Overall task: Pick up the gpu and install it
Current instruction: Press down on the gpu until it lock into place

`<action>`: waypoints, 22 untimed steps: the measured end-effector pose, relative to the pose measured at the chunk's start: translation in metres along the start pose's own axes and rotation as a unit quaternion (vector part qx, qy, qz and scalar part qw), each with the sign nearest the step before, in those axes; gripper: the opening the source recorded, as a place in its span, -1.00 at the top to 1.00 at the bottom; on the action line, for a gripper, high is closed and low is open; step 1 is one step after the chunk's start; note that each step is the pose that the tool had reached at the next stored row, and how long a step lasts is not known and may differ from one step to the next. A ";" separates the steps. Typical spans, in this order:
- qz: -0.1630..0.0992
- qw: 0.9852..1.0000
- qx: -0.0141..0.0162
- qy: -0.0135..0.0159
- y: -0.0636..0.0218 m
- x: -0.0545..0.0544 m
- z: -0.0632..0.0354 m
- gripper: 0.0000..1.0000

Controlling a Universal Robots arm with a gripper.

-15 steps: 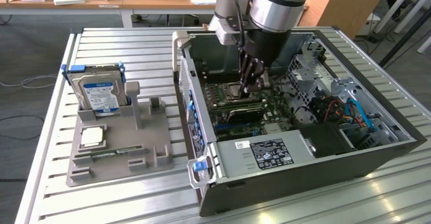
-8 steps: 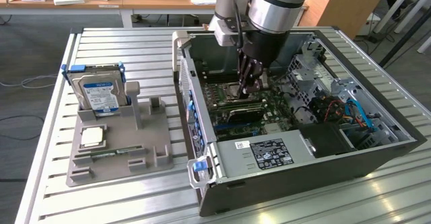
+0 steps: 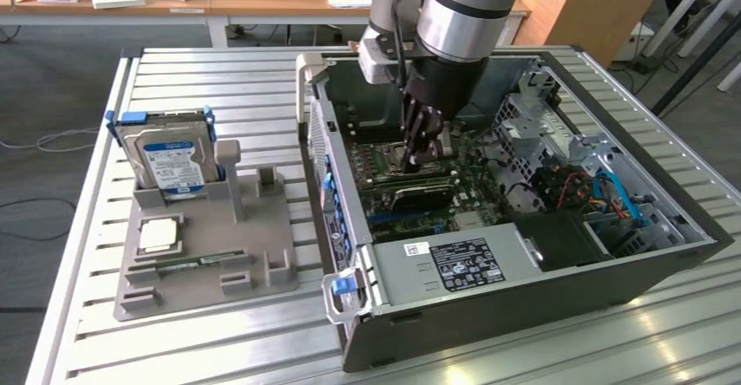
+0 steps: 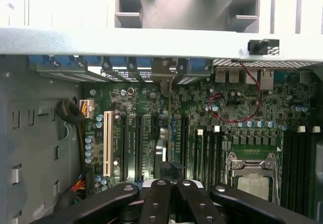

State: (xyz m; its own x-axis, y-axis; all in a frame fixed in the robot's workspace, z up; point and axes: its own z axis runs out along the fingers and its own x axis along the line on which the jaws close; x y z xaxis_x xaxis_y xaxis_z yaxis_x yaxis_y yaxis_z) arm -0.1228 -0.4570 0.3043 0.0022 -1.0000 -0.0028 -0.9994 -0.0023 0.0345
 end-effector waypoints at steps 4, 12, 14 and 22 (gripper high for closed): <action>0.000 1.000 0.000 0.000 0.0031 0.004 0.0013 0.79; 0.000 1.000 0.000 0.000 0.0097 0.007 0.0078 0.79; 0.000 1.000 0.000 0.000 0.0118 0.007 0.0106 0.79; 0.000 1.000 0.000 0.000 0.0153 0.007 0.0157 0.79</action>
State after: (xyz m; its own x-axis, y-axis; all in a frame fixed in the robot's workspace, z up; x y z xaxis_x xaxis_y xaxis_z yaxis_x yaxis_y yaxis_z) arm -0.1386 -0.4639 0.2891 0.0022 -1.0000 -0.0028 -0.9994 -0.0023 0.0345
